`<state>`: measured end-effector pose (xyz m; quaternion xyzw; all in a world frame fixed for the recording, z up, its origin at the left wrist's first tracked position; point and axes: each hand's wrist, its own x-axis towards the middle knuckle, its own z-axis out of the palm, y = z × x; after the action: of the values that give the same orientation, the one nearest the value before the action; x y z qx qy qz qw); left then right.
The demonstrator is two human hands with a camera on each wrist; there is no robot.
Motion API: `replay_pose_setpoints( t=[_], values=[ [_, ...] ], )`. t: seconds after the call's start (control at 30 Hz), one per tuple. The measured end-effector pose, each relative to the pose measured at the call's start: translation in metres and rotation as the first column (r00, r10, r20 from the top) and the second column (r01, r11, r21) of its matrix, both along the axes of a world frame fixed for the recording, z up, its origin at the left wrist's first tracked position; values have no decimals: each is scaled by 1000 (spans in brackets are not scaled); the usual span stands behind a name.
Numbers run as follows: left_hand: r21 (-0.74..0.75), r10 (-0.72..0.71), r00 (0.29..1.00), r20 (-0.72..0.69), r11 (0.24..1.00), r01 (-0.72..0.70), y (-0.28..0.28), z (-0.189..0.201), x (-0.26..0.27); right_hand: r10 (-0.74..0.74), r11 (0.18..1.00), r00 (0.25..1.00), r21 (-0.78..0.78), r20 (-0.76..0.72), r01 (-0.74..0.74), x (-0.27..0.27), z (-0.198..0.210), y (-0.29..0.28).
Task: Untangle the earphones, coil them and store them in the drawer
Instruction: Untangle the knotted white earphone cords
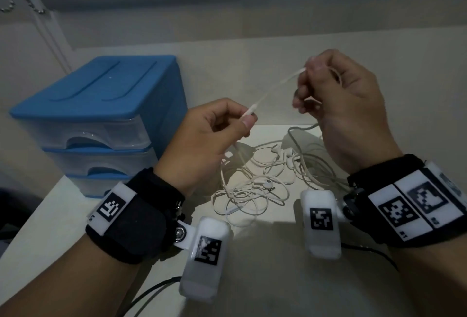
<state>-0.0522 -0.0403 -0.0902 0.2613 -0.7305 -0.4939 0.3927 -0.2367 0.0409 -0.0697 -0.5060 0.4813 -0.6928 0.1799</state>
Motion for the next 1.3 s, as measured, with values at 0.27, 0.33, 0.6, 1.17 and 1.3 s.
replay_pose_setpoints(
  t=[0.27, 0.33, 0.6, 1.17, 1.3],
  values=[
    [-4, 12, 1000, 13, 1000, -12, 2, 1, 1, 61, 981, 906, -192, 418, 23, -12, 6, 1],
    [-2, 12, 1000, 5, 1000, -12, 1, 1, 1, 200, 967, 816, -243, 543, -75, -12, 8, 3],
    [-16, -22, 997, -70, 1000, 21, 2, 2, 2, 96, 976, 990, 187, 108, -115, -6, 2, 4],
    [27, -29, 992, -125, 999, 33, -1, 1, 1, 156, 944, 967, 320, -199, -86, -9, -5, 3],
    [-2, -42, 992, -120, 999, 42, 0, 1, 1, 245, 940, 938, 298, -243, -168, 0, -5, 3]
  ],
)
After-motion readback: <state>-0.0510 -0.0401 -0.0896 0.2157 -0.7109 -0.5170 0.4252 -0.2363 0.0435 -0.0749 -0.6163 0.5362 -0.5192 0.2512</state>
